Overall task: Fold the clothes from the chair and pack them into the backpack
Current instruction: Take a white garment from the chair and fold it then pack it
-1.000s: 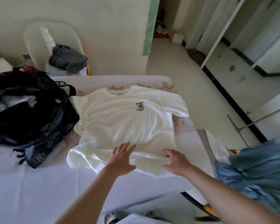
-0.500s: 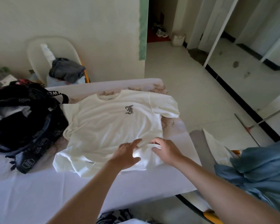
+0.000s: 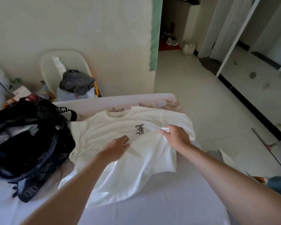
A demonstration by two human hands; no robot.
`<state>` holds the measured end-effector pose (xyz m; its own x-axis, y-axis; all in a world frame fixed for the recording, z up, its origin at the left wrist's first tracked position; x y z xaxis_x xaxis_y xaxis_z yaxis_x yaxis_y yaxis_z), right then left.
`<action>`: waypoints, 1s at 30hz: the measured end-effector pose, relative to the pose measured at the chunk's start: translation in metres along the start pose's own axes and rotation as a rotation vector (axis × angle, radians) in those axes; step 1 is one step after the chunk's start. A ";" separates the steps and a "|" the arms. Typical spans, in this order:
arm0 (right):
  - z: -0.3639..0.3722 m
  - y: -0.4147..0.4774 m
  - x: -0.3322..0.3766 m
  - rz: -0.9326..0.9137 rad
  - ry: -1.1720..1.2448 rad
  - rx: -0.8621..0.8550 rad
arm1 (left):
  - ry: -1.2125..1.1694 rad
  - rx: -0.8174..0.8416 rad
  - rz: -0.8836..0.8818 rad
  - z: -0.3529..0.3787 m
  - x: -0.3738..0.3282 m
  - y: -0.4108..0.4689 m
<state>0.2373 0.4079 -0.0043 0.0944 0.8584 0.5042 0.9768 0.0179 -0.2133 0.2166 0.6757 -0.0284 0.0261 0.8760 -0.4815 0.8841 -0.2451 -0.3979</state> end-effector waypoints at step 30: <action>0.073 -0.001 -0.078 0.306 -0.365 0.248 | 0.193 0.477 -0.011 0.096 0.028 0.022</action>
<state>0.2148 0.3780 -0.1044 0.2513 0.9651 0.0735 0.8365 -0.1783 -0.5181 0.1917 0.6550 -0.1259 0.1435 0.9292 -0.3407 0.5751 -0.3585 -0.7354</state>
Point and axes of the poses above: each hand's wrist, its own y-axis towards the middle knuckle, its own z-axis out of the palm, x = y × z, the point moved 5 cm from there along y, towards the middle knuckle, and after that the axes turned 8 degrees about x, right-handed, at the moved point
